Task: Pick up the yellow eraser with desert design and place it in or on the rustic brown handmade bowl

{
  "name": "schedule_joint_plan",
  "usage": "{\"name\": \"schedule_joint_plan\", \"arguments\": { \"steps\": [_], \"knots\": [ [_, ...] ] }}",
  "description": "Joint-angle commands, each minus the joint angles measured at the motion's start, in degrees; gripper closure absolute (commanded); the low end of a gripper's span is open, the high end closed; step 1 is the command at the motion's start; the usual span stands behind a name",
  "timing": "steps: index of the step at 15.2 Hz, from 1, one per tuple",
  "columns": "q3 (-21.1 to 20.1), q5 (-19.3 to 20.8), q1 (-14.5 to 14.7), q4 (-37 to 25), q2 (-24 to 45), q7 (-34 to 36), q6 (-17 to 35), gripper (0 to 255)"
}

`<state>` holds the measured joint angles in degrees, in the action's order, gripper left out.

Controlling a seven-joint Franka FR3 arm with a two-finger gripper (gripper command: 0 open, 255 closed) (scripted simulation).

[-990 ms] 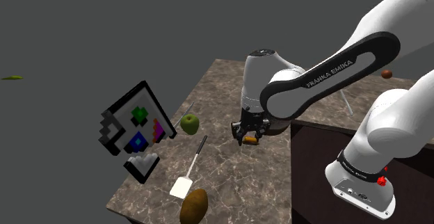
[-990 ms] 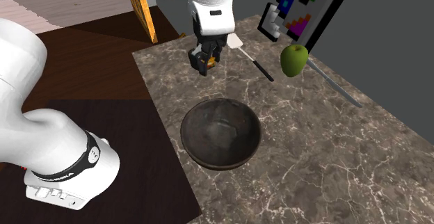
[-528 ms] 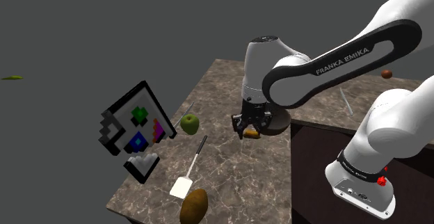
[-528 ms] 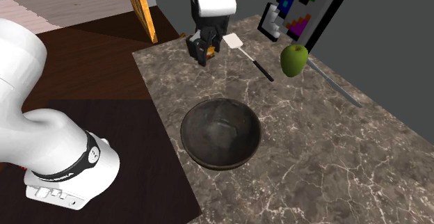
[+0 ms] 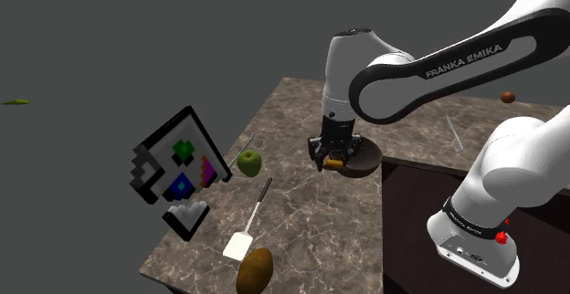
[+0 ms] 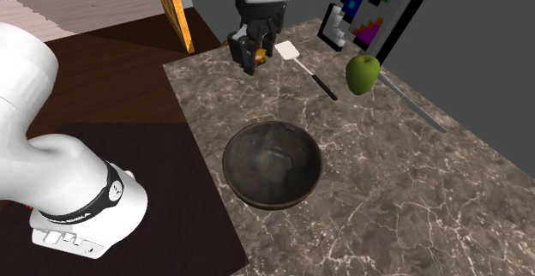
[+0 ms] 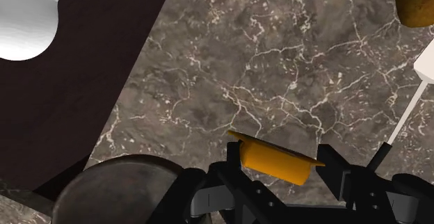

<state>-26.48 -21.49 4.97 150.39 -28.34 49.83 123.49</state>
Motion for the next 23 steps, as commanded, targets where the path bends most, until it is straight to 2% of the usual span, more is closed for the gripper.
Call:
{"name": "schedule_joint_plan", "arguments": {
  "steps": [1,7,13,23],
  "knots": [
    [2.3,0.8,-1.0,1.0,-1.2,-2.8,-0.7,255],
    [9.6,4.6,-5.4,3.6,-3.1,-11.8,-1.7,255],
    [16.5,9.3,-10.6,3.5,-2.1,-20.4,-2.0,255],
    [15.7,8.2,-10.3,7.8,3.4,-21.2,7.7,255]
  ]
}}
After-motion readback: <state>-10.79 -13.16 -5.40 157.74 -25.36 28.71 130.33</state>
